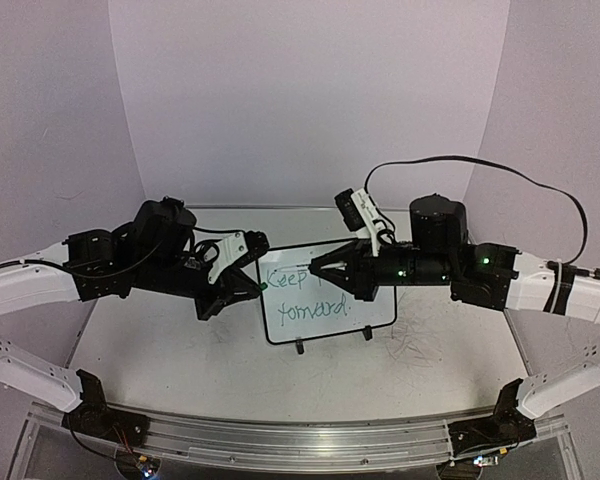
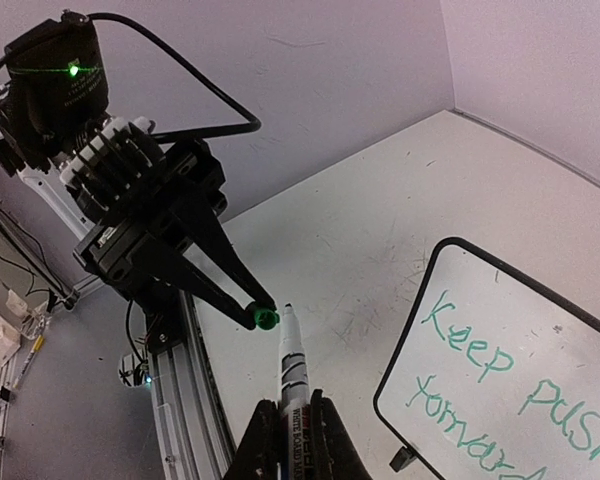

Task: Write a sentence on the whiteboard
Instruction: Insert the whiteboard marker without the cap into the pen cap.

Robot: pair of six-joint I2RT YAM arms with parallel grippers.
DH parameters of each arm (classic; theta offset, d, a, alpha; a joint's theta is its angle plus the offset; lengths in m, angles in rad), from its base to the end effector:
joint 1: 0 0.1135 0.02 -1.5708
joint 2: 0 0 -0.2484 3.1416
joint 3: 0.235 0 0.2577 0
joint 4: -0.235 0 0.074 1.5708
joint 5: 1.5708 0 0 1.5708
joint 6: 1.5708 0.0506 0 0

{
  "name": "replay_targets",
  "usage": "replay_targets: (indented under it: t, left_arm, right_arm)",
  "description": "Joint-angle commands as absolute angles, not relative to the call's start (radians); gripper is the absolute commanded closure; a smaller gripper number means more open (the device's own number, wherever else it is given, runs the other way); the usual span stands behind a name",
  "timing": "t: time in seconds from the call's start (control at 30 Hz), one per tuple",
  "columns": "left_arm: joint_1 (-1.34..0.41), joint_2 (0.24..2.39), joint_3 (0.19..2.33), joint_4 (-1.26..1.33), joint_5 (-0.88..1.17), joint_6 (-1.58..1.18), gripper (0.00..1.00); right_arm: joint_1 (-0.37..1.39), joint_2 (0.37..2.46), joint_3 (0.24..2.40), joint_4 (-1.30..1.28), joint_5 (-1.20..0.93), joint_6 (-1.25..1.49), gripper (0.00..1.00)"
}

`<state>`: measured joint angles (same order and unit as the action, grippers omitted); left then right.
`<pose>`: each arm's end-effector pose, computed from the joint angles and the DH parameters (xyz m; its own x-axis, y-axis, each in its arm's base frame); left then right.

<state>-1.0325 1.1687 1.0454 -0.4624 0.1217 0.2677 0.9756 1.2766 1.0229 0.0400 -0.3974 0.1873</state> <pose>0.1395 -0.2456 0.3021 -0.0341 0.5693 -0.8214 0.9469 0.2814 0.1557 0.1652 0.2789 0.3208 -0.2985 -0.1346 -0.9449 -0.9364 0.2329 0.2626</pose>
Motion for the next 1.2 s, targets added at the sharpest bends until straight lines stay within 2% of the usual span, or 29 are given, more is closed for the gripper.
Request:
replay_targets:
  t: [0.0, 1.17]
  left_arm:
    - [-1.039, 1.168, 1.07, -0.426, 0.119, 0.315, 1.0]
    - [-1.069, 1.168, 1.085, -0.439, 0.111, 0.329, 1.0]
  right_arm:
    - [0.976, 1.285, 1.066, 0.045, -0.453, 0.17, 1.0]
    - [0.977, 1.324, 1.051, 0.025, -0.535, 0.156, 1.0]
